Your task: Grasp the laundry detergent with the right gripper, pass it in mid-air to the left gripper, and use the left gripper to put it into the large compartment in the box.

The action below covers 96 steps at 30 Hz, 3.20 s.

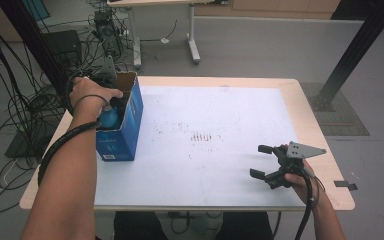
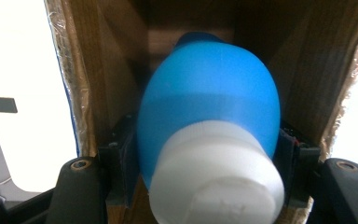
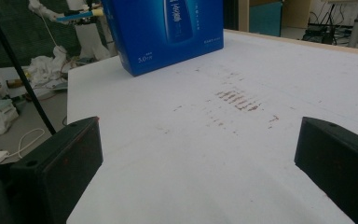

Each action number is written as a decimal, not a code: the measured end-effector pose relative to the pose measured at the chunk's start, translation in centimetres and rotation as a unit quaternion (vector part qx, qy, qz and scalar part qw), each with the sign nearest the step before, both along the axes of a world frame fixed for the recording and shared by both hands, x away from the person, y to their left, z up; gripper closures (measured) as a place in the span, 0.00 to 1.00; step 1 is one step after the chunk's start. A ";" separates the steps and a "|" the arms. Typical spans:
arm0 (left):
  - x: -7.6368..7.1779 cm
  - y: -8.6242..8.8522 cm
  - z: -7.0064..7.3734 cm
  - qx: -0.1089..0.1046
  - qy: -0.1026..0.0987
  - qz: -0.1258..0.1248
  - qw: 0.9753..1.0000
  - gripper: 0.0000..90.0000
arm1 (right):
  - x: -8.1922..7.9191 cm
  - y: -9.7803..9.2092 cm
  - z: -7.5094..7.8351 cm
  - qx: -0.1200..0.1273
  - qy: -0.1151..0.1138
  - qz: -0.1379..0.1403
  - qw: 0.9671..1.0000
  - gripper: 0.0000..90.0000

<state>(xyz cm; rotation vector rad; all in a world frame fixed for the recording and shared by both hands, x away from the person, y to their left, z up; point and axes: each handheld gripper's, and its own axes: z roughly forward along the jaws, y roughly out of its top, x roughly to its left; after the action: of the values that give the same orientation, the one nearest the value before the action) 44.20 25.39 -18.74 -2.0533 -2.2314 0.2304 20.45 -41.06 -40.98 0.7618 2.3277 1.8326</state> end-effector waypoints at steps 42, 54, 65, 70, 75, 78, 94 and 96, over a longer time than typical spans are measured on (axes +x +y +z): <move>-2.7 -1.9 8.0 0.008 -0.045 -0.027 0.999 0.29 | -0.2 0.9 1.7 -0.004 -0.017 0.013 1.000 0.01; -3.2 -2.2 9.3 0.014 -0.055 -0.025 0.998 0.13 | -0.4 1.0 2.0 -0.003 -0.019 0.010 1.000 0.01; -3.8 -4.4 10.4 0.007 -0.078 -0.059 0.995 0.08 | -0.2 0.6 2.0 -0.005 -0.014 0.007 1.000 0.01; -4.0 -6.1 10.6 0.003 -0.086 -0.082 0.993 0.08 | -0.2 0.5 1.9 -0.005 -0.013 0.005 1.000 0.01; -4.4 -7.6 11.0 -0.003 -0.097 -0.107 0.989 0.07 | -0.1 0.5 1.8 -0.005 -0.010 0.004 1.000 0.01; -4.7 -8.7 11.3 -0.005 -0.104 -0.129 0.986 0.07 | 0.1 0.4 1.9 -0.007 -0.008 0.002 1.000 0.01; -6.9 -12.4 10.0 -0.034 -0.122 -0.207 0.970 0.07 | 0.7 0.3 3.0 -0.018 -0.009 -0.008 1.000 0.01; -7.4 -12.6 9.4 -0.046 -0.127 -0.215 0.967 0.07 | 0.9 0.3 3.3 -0.020 -0.010 -0.007 1.000 0.01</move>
<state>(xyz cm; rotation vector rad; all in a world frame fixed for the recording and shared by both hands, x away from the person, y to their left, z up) 36.80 12.75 -9.38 -2.6844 -1.8519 0.0339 21.37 -40.73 -37.73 0.7499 2.3343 1.7740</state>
